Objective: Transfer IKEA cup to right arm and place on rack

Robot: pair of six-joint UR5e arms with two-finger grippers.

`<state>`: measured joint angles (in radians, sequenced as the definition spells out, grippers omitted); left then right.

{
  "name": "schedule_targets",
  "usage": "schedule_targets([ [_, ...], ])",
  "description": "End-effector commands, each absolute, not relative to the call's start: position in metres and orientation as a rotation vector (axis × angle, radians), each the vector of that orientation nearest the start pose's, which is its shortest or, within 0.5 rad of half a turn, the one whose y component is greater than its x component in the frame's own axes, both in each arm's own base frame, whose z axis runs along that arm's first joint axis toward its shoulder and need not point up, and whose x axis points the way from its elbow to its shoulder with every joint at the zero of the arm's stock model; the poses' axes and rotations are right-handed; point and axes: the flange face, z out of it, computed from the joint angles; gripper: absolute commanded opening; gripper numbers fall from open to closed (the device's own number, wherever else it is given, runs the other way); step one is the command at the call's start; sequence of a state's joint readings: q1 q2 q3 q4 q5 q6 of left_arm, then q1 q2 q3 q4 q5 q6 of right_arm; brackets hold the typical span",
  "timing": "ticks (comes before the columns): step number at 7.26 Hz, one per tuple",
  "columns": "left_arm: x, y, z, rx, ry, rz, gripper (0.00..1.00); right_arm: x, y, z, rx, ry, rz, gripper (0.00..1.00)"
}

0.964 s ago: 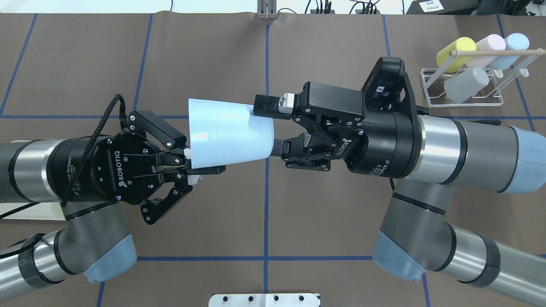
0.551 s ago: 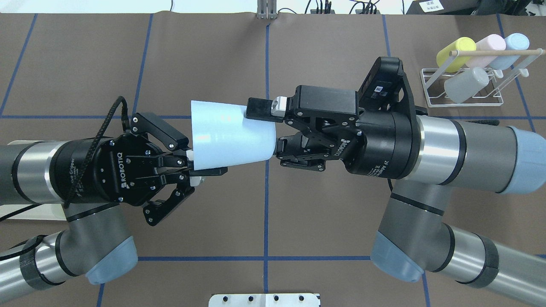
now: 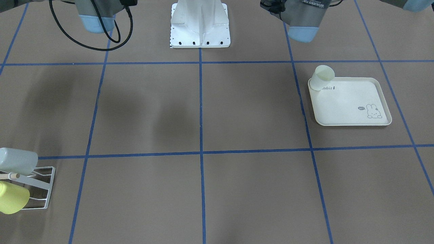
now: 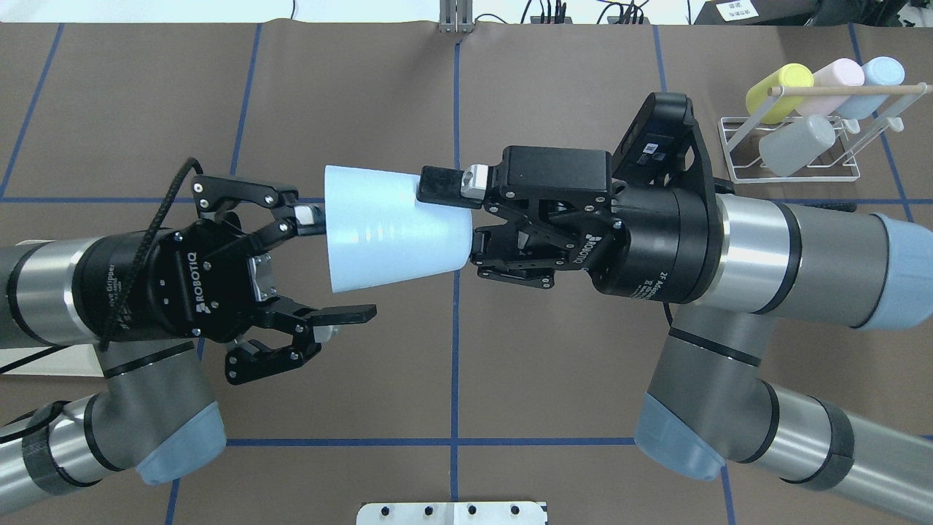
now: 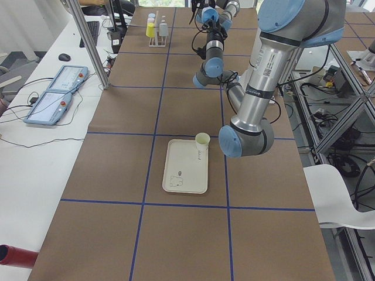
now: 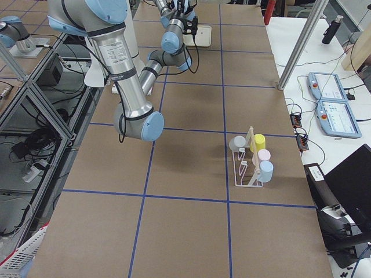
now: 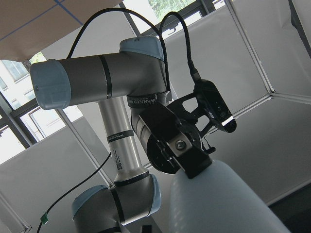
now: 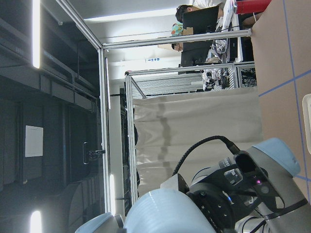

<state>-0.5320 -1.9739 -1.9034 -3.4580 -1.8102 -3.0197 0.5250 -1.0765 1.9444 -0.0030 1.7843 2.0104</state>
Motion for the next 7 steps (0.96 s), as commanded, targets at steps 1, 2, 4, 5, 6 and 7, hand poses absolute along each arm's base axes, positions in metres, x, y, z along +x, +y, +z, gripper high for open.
schedule_targets([
  [1, 0.274, -0.32, 0.196, -1.077, 2.357, -0.529, 1.0, -0.322, -0.325, 0.102, 0.049, -2.422, 0.223, 0.25],
  [2, 0.27, -0.321, 0.21, -1.012, 2.336, -0.534, 1.0, -0.321, -0.329, 0.104, 0.112, -2.412, 0.221, 0.25],
  [4, 0.215, -0.365, 0.216, -0.7, 2.209, -0.497, 1.0, -0.301, -0.358, 0.126, 0.212, -2.338, 0.282, 0.25],
  [5, 0.204, -0.379, 0.223, -0.542, 2.02, -0.424, 1.0, -0.297, -0.372, 0.14, 0.258, -2.266, 0.304, 0.25],
  [6, 0.207, -0.392, 0.23, -0.437, 1.857, -0.363, 1.0, -0.293, -0.38, 0.149, 0.306, -2.198, 0.294, 0.25],
  [7, 0.202, -0.403, 0.239, -0.378, 1.758, -0.332, 1.0, -0.285, -0.387, 0.17, 0.366, -2.131, 0.286, 0.25],
])
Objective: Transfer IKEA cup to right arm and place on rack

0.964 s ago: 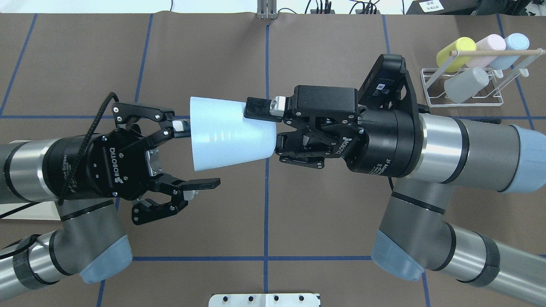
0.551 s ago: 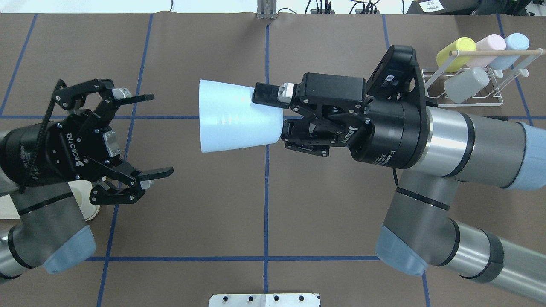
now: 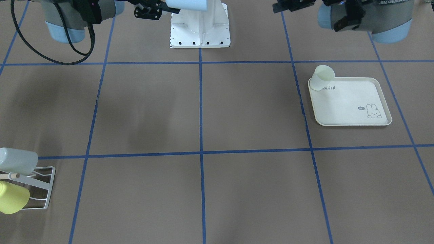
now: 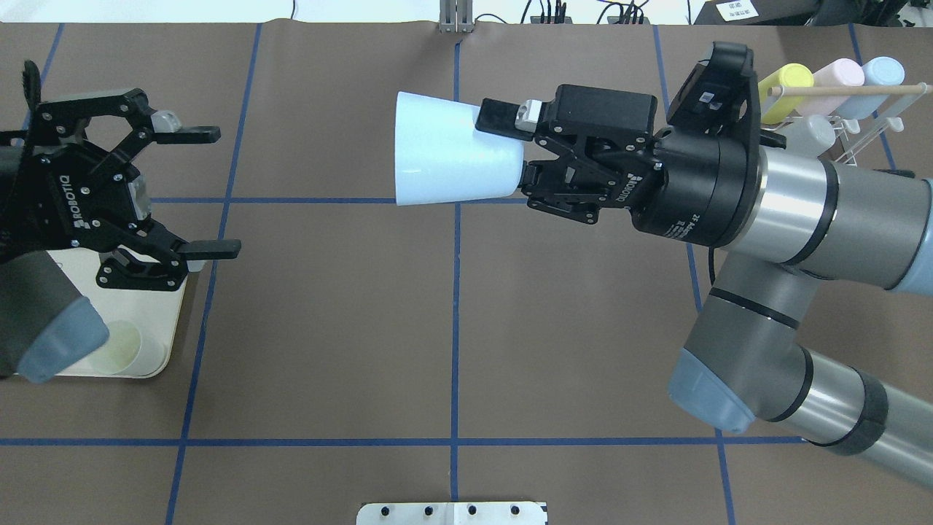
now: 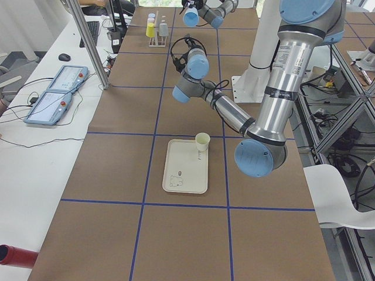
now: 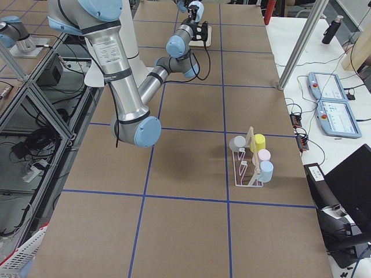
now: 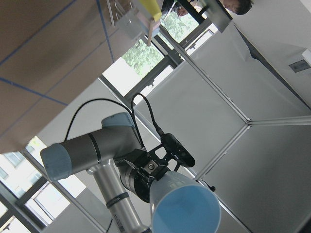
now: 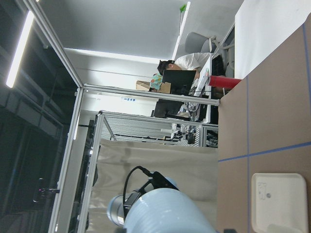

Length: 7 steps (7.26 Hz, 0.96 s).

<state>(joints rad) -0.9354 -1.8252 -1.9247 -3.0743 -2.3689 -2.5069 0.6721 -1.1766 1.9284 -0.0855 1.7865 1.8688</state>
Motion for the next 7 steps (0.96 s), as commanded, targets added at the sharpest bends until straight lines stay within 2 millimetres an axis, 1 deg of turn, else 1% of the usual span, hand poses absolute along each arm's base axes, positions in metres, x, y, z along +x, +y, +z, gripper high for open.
schedule_targets([
  [1, 0.193, -0.411, 0.251, -0.341, 1.709, -0.339, 1.0, -0.274, -0.396, 0.196, 0.427, -2.045, 0.286, 0.25],
  [2, 0.187, -0.409, 0.274, -0.309, 1.681, -0.328, 1.0, -0.258, -0.409, 0.213, 0.472, -1.95, 0.273, 0.25],
  [3, 0.184, -0.407, 0.291, -0.286, 1.66, -0.321, 1.0, -0.231, -0.434, 0.221, 0.486, -1.826, 0.274, 0.26],
  [4, 0.184, -0.413, 0.301, -0.298, 1.638, -0.351, 1.0, -0.197, -0.461, 0.23, 0.497, -1.677, 0.257, 0.26],
  [5, 0.182, -0.417, 0.304, -0.278, 1.617, -0.354, 1.0, -0.174, -0.482, 0.244, 0.511, -1.542, 0.258, 0.26],
  [6, 0.179, -0.419, 0.311, -0.254, 1.596, -0.354, 1.0, -0.147, -0.497, 0.266, 0.526, -1.41, 0.301, 0.26],
  [7, 0.178, -0.422, 0.312, -0.254, 1.584, -0.366, 1.0, -0.12, -0.503, 0.303, 0.563, -1.265, 0.268, 0.26],
])
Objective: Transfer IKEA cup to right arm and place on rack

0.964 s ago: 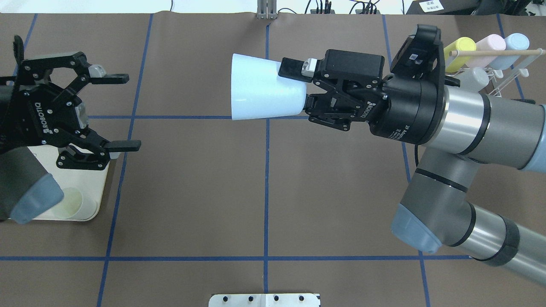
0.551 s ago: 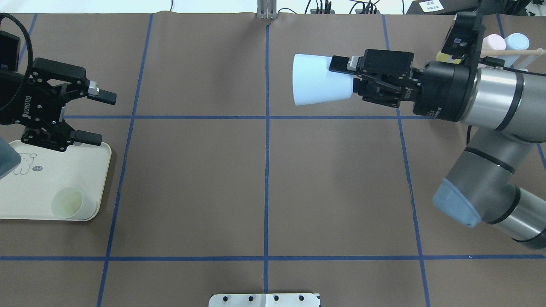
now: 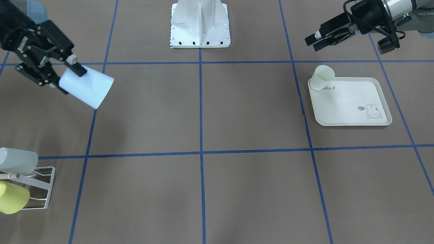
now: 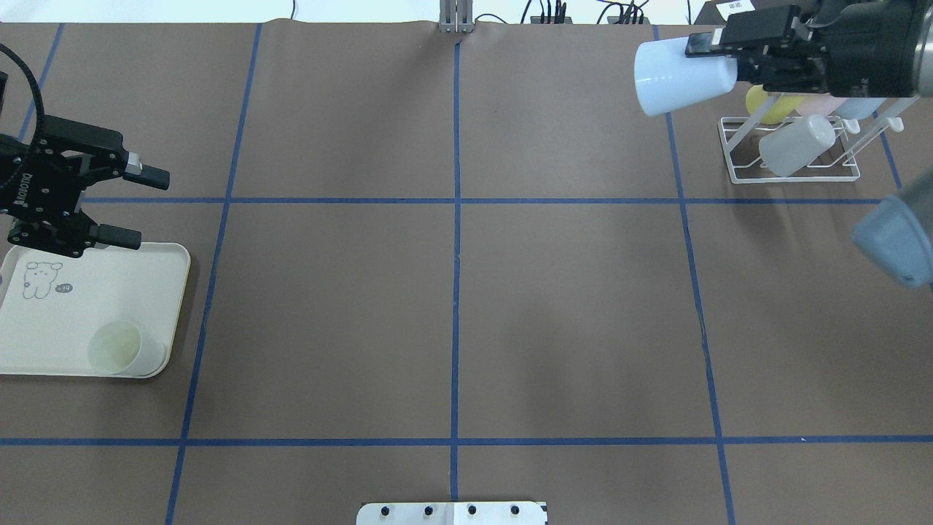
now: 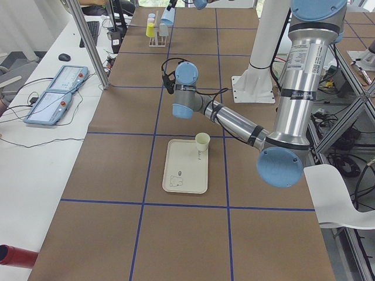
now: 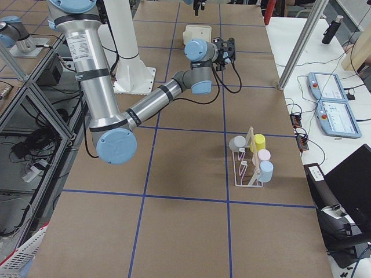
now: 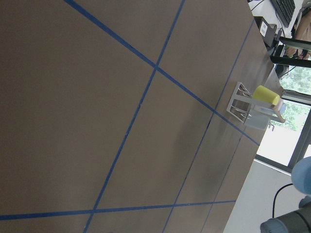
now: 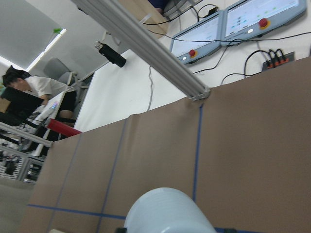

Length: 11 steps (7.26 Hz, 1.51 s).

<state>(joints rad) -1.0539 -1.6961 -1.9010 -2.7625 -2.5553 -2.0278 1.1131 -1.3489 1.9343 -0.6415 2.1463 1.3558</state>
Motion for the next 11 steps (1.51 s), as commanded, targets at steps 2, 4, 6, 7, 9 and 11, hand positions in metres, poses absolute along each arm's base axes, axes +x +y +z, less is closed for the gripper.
schedule_targets([
  [2, 0.177, -0.424, 0.313, -0.257, 1.577, -0.376, 1.0, -0.084, -0.503, 0.37, 0.571, -1.023, 0.145, 0.26],
  [4, 0.164, -0.433, 0.316, -0.181, 1.55, -0.365, 1.0, -0.062, -0.515, 0.404, 0.5, -0.845, 0.04, 0.26],
  [6, 0.156, -0.442, 0.327, -0.139, 1.503, -0.371, 1.0, -0.05, -0.522, 0.425, 0.434, -0.742, -0.048, 0.26],
  [7, 0.15, -0.443, 0.339, -0.119, 1.478, -0.374, 1.0, -0.049, -0.526, 0.433, 0.418, -0.731, -0.052, 0.26],
  [9, 0.131, -0.452, 0.363, -0.036, 1.402, -0.357, 1.0, -0.045, -0.543, 0.443, 0.403, -0.72, -0.044, 0.25],
  [11, 0.122, -0.461, 0.383, 0.117, 1.318, -0.385, 1.0, -0.042, -0.552, 0.456, 0.4, -0.702, -0.076, 0.25],
])
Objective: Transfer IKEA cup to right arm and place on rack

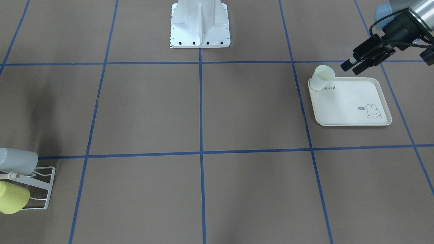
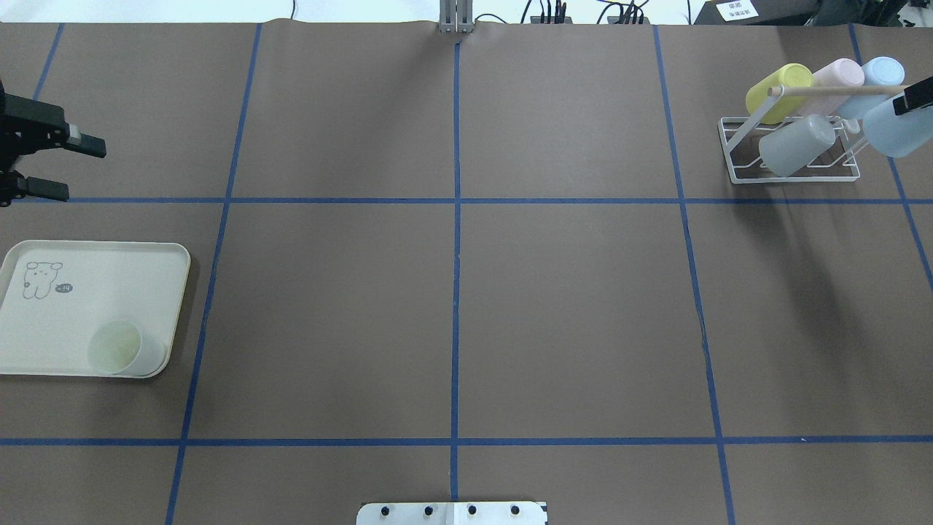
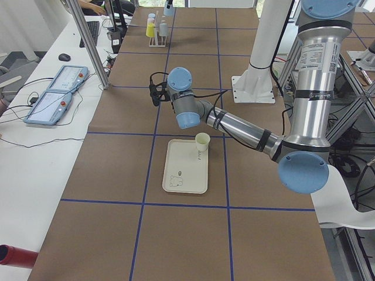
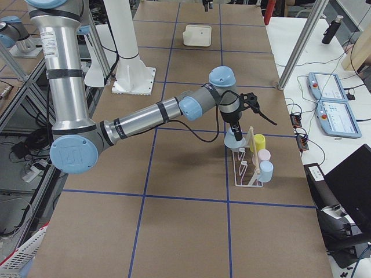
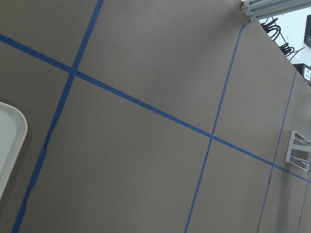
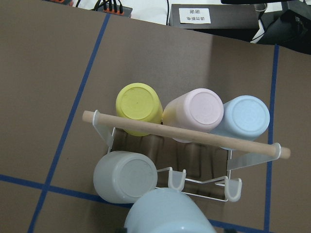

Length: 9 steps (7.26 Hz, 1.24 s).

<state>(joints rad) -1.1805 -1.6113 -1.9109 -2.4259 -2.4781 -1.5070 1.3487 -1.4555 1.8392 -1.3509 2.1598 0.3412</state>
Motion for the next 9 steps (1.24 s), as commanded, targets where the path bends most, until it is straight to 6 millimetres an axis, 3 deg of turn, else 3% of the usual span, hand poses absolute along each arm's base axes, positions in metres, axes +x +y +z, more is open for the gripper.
schedule_targets([
  [1, 0.115, -0.458, 0.402, 0.204, 1.25, -0.364, 1.0, -0.042, -0.559, 0.454, 0.402, -0.702, -0.075, 0.25],
  [3, 0.11, -0.456, 0.396, 0.271, 1.121, -0.333, 1.0, -0.045, -0.57, 0.457, 0.391, -0.7, -0.071, 0.26],
  [6, 0.104, -0.437, 0.414, 0.259, 0.95, -0.279, 1.0, -0.05, -0.586, 0.482, 0.334, -0.695, -0.052, 0.25],
  [9, 0.125, -0.418, 0.436, 0.19, 0.929, -0.239, 1.0, -0.058, -0.608, 0.482, 0.319, -0.696, -0.045, 0.26],
])
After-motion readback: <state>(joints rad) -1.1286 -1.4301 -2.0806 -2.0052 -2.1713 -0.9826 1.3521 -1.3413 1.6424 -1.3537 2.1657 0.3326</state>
